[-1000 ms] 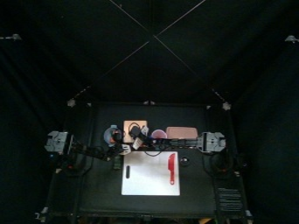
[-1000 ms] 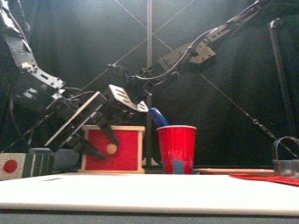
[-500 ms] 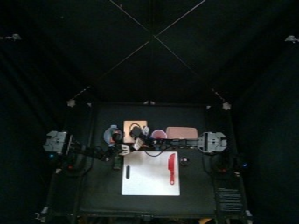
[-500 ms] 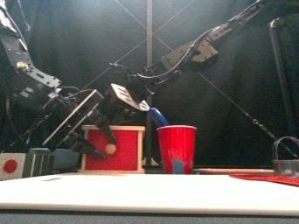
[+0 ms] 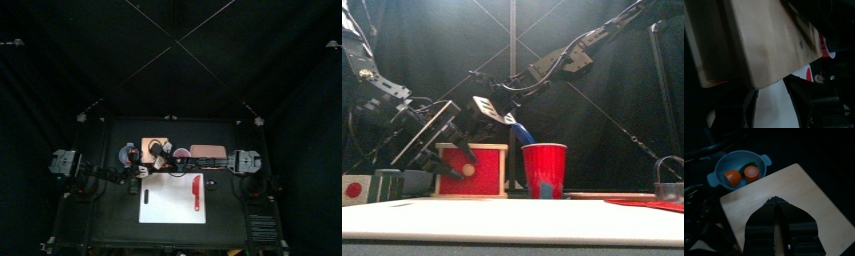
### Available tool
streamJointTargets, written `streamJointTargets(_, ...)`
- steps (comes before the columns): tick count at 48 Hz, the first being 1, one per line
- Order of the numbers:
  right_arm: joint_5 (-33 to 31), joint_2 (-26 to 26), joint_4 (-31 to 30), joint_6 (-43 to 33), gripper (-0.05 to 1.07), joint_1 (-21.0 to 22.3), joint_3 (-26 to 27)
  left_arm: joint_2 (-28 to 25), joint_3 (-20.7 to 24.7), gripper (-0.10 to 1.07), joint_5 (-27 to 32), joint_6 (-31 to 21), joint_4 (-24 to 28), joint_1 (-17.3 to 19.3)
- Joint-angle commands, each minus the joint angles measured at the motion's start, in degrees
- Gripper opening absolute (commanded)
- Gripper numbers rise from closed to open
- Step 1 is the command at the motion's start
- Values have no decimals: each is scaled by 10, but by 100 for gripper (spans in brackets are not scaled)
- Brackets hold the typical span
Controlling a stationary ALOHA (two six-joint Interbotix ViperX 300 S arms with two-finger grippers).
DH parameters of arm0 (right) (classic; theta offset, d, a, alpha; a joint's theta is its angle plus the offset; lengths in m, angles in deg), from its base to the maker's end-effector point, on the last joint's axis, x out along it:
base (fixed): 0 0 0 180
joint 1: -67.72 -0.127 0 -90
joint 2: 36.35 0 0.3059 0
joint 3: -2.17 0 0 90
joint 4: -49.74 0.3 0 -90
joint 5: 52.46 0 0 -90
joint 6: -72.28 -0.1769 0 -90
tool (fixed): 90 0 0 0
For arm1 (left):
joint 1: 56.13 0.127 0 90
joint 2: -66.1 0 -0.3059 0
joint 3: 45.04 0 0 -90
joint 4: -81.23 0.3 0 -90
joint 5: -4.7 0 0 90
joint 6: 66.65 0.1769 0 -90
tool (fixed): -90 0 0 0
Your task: Open drawer
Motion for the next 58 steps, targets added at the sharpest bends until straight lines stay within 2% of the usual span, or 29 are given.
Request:
streamJointTargets(1, -1, 25, -11, -1, 29, 18, 18, 9, 4, 80, -4, 2, 4, -2)
streamJointTargets(7, -1, 11, -18, -1, 29, 28, 25, 9, 6, 80, -4, 1, 10, -4)
streamJointTargets(26, -1, -12, 1, -1, 29, 25, 19, 30, 9, 82, -4, -2, 12, -7)
streamJointTargets(58, -1, -16, 4, -1, 29, 23, 20, -1, 17, 83, -4, -5, -11, -2)
